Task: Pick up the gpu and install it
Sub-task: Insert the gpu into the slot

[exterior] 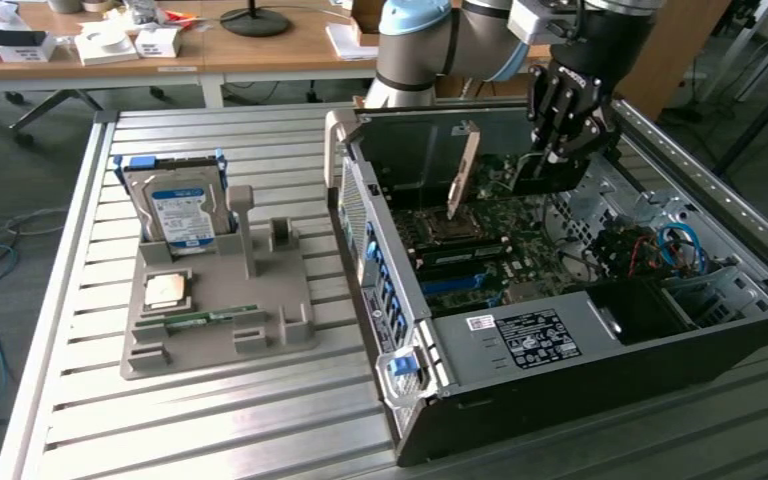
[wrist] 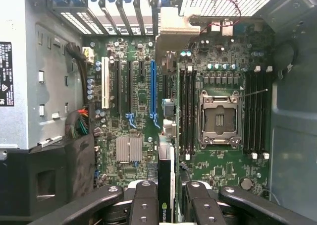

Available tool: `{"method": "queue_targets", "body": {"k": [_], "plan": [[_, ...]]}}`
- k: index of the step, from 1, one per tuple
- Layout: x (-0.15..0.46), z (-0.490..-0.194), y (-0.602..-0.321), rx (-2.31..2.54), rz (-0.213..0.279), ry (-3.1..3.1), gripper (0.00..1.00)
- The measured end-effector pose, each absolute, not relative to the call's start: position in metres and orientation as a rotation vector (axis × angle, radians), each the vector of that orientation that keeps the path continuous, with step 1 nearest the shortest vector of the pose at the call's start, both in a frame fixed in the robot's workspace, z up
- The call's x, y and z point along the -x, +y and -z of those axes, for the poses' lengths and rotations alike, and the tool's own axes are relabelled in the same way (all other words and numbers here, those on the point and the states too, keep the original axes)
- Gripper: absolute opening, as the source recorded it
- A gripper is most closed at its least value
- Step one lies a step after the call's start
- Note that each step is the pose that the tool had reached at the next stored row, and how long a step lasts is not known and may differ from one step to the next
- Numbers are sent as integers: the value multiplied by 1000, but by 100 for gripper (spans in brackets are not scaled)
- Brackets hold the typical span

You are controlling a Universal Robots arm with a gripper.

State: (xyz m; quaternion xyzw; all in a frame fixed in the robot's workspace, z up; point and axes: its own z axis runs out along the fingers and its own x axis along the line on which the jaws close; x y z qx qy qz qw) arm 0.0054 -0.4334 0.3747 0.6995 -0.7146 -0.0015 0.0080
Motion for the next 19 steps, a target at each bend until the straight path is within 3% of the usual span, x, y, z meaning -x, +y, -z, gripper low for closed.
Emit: {"method": "queue_targets", "body": {"k": [19], "plan": [[-2,-355,-433,-2191,-5,-2238,26]]}}
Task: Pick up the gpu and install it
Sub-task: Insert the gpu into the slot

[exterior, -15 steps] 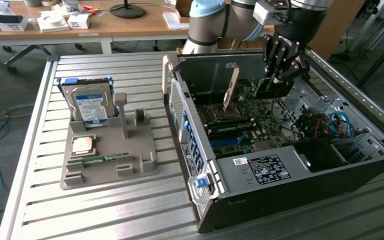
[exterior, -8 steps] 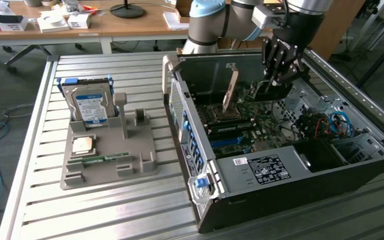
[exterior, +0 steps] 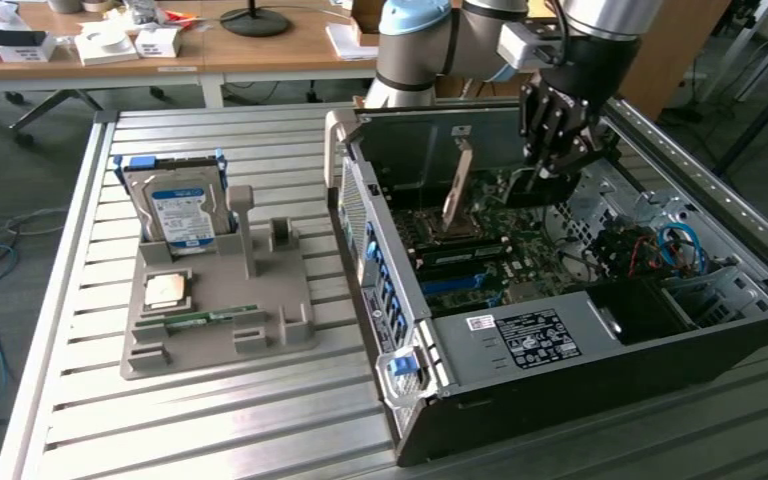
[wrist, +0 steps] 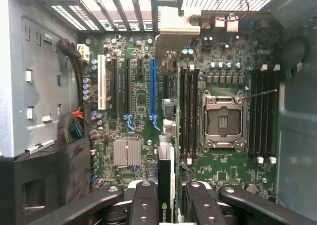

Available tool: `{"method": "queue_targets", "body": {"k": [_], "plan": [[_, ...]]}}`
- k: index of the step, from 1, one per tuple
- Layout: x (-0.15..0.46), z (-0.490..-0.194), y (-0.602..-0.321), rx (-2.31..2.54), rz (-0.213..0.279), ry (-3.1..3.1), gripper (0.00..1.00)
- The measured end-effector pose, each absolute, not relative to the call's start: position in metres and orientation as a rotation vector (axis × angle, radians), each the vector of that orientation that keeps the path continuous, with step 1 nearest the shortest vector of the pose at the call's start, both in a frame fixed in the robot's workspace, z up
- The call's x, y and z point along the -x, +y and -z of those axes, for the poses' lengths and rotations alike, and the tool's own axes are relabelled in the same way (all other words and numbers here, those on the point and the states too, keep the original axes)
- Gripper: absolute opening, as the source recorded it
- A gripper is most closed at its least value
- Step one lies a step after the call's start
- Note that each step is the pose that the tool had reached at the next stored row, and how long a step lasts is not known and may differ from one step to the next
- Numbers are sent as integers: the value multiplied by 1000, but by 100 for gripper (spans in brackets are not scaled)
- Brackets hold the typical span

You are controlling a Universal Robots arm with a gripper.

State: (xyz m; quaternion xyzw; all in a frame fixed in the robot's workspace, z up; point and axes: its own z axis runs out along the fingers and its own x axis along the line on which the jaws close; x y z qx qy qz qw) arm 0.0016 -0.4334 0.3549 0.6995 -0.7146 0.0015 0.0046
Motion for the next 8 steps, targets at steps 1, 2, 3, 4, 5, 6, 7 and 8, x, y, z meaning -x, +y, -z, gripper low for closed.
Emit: {"method": "queue_targets", "body": {"k": [1,2,3,4,5,6,7,8], "plan": [[-1,-355,-433,-2192,-7,-2239,26],[-1,-354,-433,-2193,-8,-2241,26],[0,-354,-433,-2195,-9,-2243,26],[0,-354,-433,-2196,-10,-2244,26],[0,-354,-433,-2196,-10,-2244,26],[0,-354,-433,-2197,-10,-2244,26],[0,-353,-433,-2197,-10,-2244,26],[0,-352,-433,-2196,-10,-2244,26]]}}
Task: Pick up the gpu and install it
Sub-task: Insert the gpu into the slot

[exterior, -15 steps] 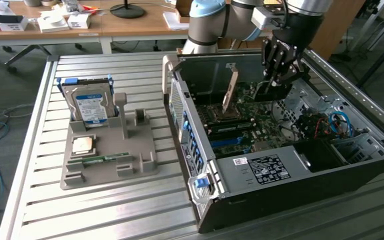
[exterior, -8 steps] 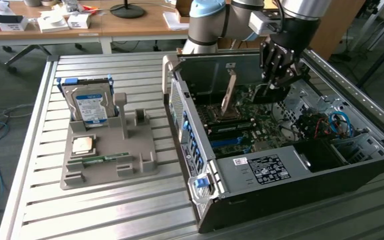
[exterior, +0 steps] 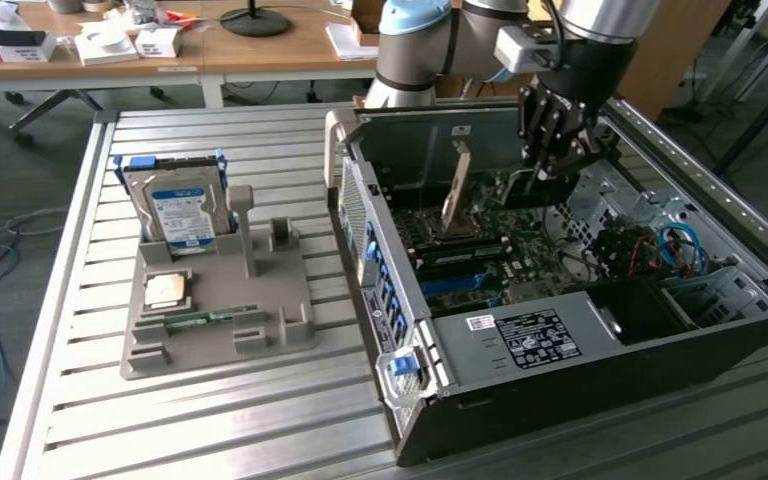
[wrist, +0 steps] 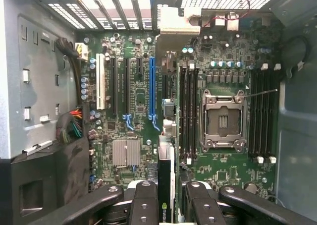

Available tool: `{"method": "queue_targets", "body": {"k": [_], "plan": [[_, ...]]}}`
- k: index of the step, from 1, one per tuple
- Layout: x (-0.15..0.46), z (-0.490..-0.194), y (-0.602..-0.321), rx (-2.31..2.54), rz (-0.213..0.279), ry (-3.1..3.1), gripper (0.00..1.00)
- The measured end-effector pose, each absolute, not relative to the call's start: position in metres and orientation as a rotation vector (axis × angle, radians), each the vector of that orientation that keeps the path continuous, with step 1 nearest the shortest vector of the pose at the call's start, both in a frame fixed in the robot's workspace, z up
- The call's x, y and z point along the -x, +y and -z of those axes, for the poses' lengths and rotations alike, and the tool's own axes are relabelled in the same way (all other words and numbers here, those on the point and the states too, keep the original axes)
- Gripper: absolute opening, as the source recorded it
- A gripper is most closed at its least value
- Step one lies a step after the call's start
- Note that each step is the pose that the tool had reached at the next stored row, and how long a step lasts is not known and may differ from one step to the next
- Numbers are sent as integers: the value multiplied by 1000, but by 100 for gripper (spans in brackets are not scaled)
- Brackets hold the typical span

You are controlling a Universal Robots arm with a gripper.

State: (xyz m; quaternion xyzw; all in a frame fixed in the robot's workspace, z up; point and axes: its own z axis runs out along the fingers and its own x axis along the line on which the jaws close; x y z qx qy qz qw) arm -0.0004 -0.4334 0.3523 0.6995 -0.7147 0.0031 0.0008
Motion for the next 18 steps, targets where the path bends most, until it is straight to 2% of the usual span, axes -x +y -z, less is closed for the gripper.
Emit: {"method": "queue_targets", "body": {"k": [18], "plan": [[3,-350,-435,-2184,-10,-2256,26]]}}
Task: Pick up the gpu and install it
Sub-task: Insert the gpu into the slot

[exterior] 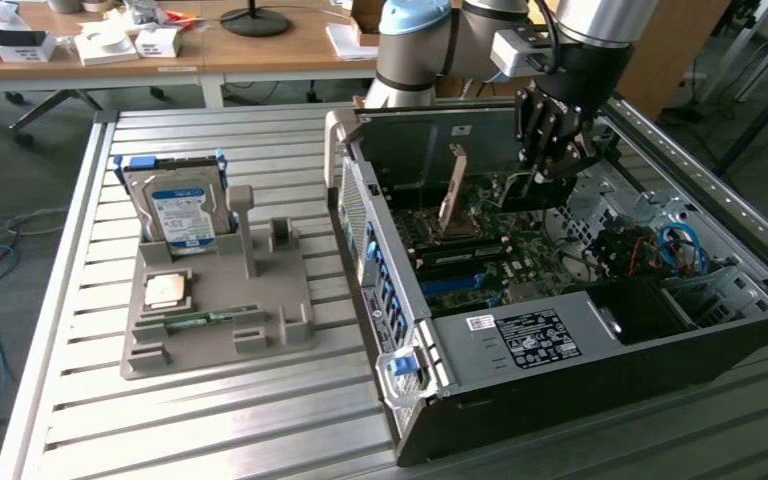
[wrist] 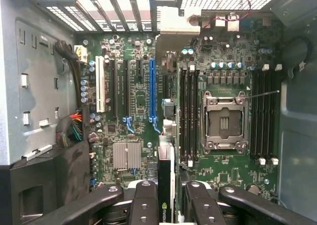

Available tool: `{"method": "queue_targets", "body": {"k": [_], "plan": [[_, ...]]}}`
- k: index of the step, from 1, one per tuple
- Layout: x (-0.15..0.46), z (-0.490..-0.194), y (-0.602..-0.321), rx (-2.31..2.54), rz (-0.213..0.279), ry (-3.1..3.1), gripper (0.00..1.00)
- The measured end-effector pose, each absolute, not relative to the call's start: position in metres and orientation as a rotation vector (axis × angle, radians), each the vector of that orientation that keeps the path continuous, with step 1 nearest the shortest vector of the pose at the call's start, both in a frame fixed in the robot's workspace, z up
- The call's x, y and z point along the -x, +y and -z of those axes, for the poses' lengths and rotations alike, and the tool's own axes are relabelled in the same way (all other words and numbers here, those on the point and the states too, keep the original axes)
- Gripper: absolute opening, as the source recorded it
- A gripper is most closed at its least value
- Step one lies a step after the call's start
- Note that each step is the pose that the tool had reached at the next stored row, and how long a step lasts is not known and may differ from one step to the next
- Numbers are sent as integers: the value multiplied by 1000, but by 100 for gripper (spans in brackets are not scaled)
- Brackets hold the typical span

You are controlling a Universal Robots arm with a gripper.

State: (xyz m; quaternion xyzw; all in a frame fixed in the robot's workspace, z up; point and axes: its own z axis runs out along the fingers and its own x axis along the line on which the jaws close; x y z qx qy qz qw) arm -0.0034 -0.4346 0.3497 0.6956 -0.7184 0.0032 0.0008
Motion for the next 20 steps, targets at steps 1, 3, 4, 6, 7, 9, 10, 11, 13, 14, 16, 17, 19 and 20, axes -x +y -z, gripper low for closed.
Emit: {"method": "queue_targets", "body": {"k": [1,3,4,6,7,9,10,11,13,14,16,17,19,20], "plan": [[3,-350,-435,-2184,-10,-2256,26],[3,-350,-435,-2184,-10,-2256,26],[3,-349,-435,-2184,-10,-2256,26],[3,-347,-435,-2184,-10,-2256,26],[4,-345,-435,-2184,-10,-2256,26],[4,-342,-435,-2184,-10,-2256,26],[4,-341,-435,-2184,-10,-2256,26],[5,-339,-435,-2184,-10,-2256,26],[6,-336,-435,-2184,-10,-2256,26],[7,-335,-435,-2184,-10,-2256,26],[9,-333,-435,-2184,-10,-2256,26],[11,-333,-435,-2184,-10,-2256,26],[13,-331,-435,-2184,-10,-2255,26],[13,-331,-435,-2184,-11,-2256,26]]}}
